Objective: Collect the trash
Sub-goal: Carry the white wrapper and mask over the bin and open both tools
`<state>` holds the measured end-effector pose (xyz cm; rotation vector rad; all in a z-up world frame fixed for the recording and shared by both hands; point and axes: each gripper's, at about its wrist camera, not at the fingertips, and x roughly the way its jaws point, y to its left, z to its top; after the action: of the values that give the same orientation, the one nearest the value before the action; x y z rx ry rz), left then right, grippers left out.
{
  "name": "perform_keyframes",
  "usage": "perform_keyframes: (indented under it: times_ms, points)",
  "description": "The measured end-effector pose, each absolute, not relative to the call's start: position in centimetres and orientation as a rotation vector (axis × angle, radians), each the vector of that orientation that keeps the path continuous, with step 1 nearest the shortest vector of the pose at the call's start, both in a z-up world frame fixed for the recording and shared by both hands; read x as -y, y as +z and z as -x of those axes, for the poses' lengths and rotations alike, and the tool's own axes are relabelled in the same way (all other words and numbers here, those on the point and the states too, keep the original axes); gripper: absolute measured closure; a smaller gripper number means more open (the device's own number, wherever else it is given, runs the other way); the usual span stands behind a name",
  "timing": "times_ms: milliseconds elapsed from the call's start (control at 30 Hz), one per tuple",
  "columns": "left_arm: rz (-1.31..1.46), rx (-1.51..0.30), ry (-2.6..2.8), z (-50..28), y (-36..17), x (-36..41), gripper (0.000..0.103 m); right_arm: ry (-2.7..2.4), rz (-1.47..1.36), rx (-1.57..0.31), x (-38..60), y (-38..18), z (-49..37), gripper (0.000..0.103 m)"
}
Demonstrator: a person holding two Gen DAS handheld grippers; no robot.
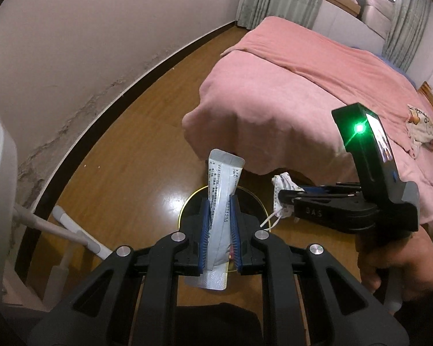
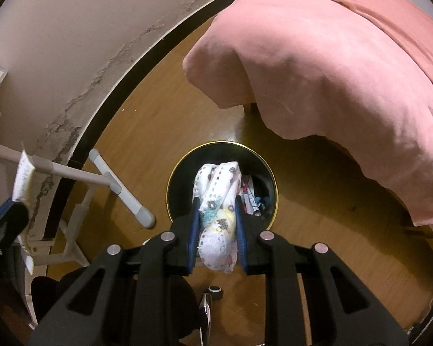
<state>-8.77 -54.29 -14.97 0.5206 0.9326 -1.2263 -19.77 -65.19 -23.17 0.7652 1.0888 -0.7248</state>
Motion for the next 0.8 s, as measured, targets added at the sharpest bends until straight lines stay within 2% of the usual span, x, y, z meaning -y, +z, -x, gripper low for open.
perform_keyframes:
  times_ms: [67, 100, 133, 200, 700, 767, 800]
  points:
    - [-0.527, -0.936, -1.227, 9.0, -15.4, 54.5, 0.090, -0.725, -0.765, -1.082, 65.1, -23.0, 19.7, 0.080]
    - [-0.529, -0.938, -1.227, 9.0, -15.6, 54.8, 0.089, -0.726, -0.765, -1.079, 65.0, -22.9, 19.7, 0.071]
    - [-0.529, -0.941, -1.227, 9.0, -15.7, 54.8, 0.090, -0.729, -0.764, -1.079, 65.0, -22.9, 19.6, 0.054]
    - [-0.531, -0.946, -1.222, 9.1, -15.8, 54.7, 0.090, -0.735, -0.755, -1.066, 65.0, -22.6, 19.6, 0.043]
    - [-0.572, -0.974, -1.258, 10.4, -17.5, 56.3, 0.089, -0.878, -0.788, -0.894, 66.2, -18.8, 22.3, 0.043]
    - [-0.583, -0.968, -1.277, 10.9, -17.5, 56.8, 0.088, -0.906, -0.797, -0.859, 66.6, -18.2, 22.9, 0.043]
    - [-0.593, -0.962, -1.281, 11.2, -17.6, 57.0, 0.082, -0.920, -0.802, -0.839, 66.7, -17.9, 23.3, 0.043]
